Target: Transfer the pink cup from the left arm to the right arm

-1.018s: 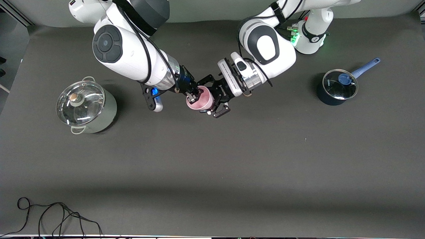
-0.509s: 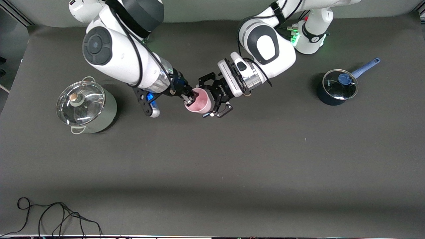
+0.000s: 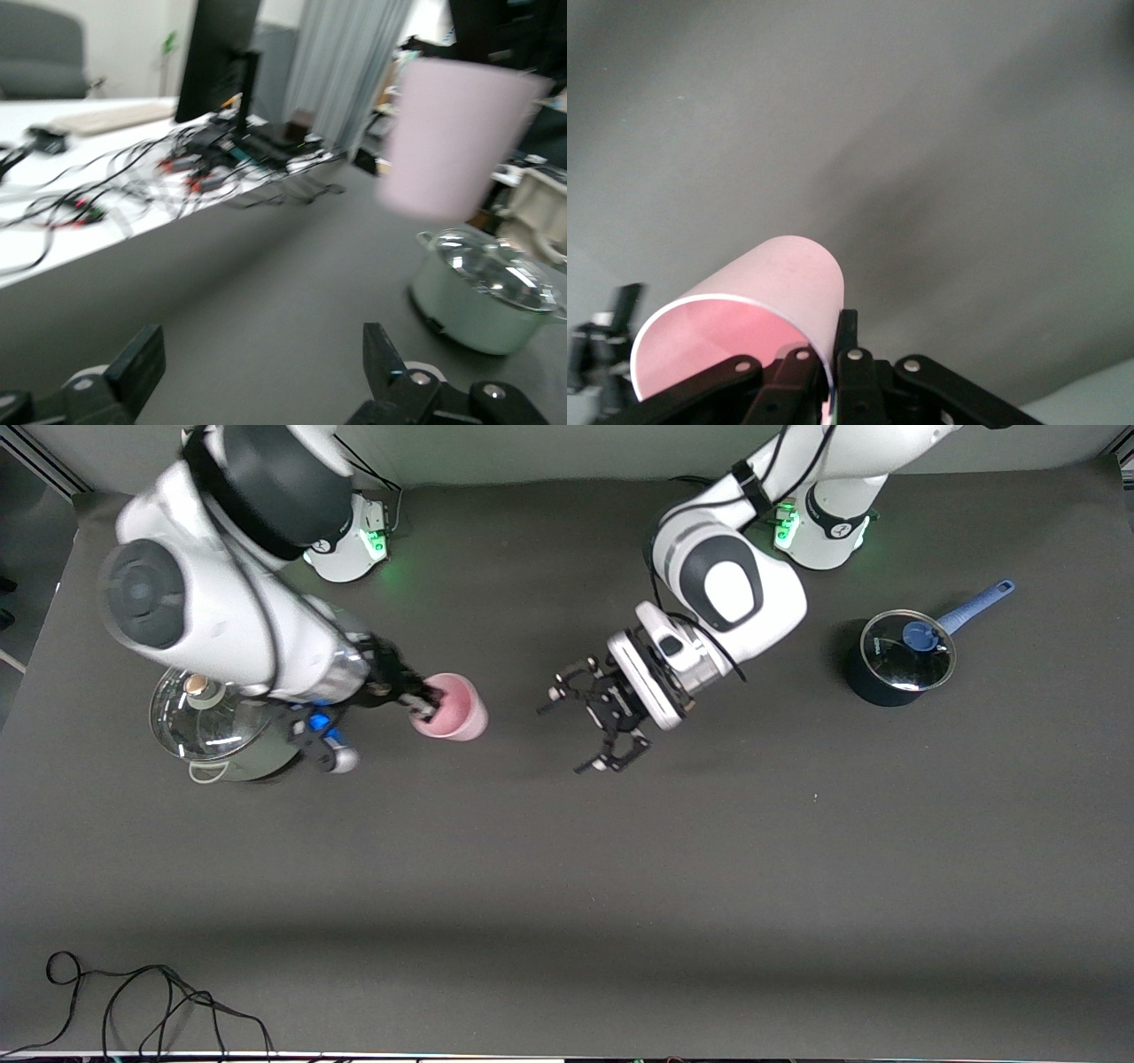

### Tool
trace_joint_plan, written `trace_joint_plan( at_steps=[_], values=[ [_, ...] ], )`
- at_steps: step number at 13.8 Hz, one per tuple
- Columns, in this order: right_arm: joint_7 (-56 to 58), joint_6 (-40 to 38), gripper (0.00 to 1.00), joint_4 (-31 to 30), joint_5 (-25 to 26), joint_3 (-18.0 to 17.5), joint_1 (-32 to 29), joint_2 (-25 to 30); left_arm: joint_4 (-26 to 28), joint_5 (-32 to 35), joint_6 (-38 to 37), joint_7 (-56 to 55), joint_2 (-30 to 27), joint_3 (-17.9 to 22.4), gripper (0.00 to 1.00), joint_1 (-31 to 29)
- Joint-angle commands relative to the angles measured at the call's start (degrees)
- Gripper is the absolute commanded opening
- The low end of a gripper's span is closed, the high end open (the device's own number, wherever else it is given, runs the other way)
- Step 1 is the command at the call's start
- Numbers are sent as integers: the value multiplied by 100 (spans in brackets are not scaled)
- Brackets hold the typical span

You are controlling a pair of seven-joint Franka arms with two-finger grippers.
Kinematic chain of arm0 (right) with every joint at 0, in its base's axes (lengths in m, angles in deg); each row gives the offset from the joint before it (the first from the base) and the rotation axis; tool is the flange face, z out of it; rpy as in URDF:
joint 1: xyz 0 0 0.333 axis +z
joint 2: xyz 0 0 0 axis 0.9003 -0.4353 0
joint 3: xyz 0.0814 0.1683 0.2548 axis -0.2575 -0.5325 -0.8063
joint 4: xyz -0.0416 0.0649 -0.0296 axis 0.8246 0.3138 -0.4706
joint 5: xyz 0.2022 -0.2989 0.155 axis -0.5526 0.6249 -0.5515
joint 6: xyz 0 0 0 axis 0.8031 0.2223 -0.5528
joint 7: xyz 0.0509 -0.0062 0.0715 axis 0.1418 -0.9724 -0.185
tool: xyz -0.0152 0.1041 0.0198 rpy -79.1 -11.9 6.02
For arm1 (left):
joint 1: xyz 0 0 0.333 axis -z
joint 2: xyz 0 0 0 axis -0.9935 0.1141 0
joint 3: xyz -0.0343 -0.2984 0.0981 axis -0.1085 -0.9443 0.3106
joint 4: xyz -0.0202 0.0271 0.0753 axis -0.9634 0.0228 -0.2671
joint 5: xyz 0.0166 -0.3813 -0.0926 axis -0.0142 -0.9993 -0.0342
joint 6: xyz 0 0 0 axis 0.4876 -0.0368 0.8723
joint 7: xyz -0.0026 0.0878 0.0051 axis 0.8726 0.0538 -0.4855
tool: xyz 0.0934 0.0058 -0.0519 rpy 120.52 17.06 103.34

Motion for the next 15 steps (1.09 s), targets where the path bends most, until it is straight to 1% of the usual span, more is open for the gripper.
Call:
trace_joint_plan(
  at_steps=[1, 2, 4, 5, 6, 7, 8, 10, 13, 15],
  values=[
    [1447, -389, 0, -64, 416, 36, -346, 185, 102, 88, 261, -367, -5, -43, 100, -181],
    [2158, -521, 0, -107, 565, 98, -495, 229, 128, 141, 253, -436, 48, -52, 100, -270],
    [3503, -575, 0, -221, 864, 413, -602, 291, 129, 159, 209, -516, 206, -210, 100, -550],
    [4058, -522, 0, -266, 987, 615, -602, 300, 129, 167, 209, -629, 337, -463, 100, -795],
    [4672, -444, 0, -310, 1075, 773, -602, 283, 129, 211, 217, -743, 478, -805, 100, -1146],
    [5218, -225, 0, -414, 1137, 949, -602, 291, 137, 246, 252, -762, 627, -1078, 100, -1393],
    [5563, -6, 0, -563, 1138, 1142, -593, 300, 155, 247, 270, -762, 655, -1159, 100, -1483],
    [5689, 661, 0, -1045, 1146, 1223, -584, 387, 173, 238, 410, -771, 646, -1160, 100, -1483],
    [5803, 2154, 0, -2213, 1164, 1223, -541, 616, 111, 229, 1059, -753, 585, -1142, 100, -1387],
    [5944, 2920, 0, -2794, 1164, 1223, -558, 564, 102, 211, 1202, -753, 594, -1142, 100, -1396]
  ],
)
